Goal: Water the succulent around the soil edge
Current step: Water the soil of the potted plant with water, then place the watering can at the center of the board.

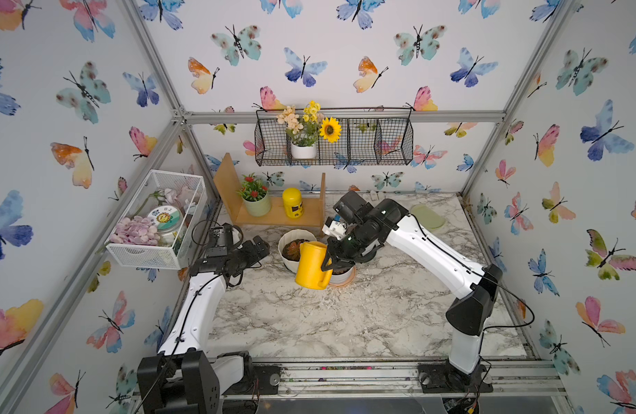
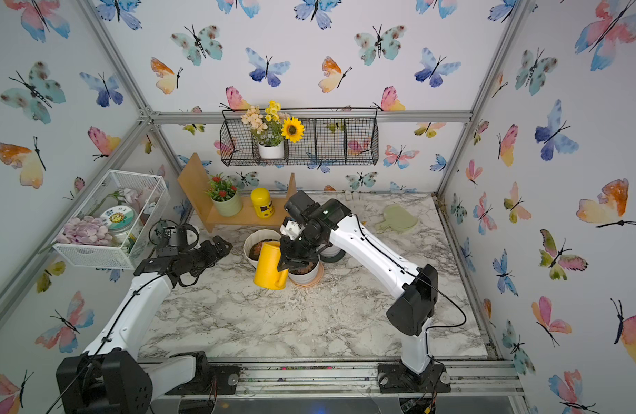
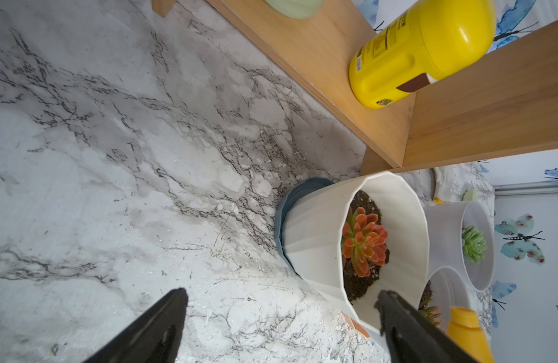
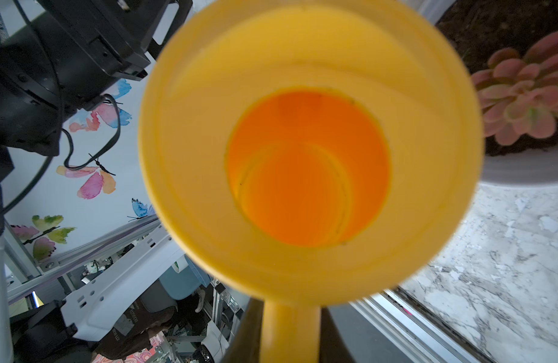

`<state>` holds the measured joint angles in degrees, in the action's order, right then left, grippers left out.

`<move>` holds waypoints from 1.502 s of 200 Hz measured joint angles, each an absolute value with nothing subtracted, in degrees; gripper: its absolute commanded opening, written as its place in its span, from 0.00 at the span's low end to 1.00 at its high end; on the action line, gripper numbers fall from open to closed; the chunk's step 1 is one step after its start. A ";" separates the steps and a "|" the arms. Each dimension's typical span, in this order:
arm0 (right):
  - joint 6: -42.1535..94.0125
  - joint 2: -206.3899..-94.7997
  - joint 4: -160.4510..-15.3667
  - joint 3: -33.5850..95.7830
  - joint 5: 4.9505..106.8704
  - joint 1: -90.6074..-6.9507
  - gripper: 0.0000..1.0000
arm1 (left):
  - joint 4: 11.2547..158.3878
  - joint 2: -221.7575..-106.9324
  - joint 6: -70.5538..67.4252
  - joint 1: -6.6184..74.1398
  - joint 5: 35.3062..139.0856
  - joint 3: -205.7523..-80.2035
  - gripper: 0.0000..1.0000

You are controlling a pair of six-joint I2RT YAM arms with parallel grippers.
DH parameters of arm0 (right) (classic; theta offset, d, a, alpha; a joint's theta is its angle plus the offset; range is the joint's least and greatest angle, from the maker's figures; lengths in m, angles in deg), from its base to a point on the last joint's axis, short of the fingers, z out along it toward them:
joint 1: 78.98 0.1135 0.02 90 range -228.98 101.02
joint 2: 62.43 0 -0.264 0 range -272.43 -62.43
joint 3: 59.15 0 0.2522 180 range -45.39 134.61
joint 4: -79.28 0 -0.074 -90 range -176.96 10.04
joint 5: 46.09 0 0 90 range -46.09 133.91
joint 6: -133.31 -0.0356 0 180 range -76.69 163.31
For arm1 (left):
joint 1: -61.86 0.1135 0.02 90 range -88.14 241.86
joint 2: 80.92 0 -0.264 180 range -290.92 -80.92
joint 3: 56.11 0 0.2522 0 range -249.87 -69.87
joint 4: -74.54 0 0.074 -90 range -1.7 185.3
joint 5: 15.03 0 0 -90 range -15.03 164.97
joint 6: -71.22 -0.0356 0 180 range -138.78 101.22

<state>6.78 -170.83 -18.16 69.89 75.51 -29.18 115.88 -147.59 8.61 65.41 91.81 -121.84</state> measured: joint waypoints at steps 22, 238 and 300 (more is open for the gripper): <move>7.65 -170.83 -18.53 68.60 75.51 -29.18 0.01 | 115.96 -146.93 9.23 64.62 91.81 -121.84 0.99; 14.41 -163.86 -23.34 70.81 51.92 -29.29 0.01 | 118.76 -144.57 12.11 60.60 88.33 -126.25 0.99; 16.38 -150.72 -24.17 61.57 38.65 -35.72 0.01 | 118.83 -142.63 12.61 56.28 86.69 -128.55 0.98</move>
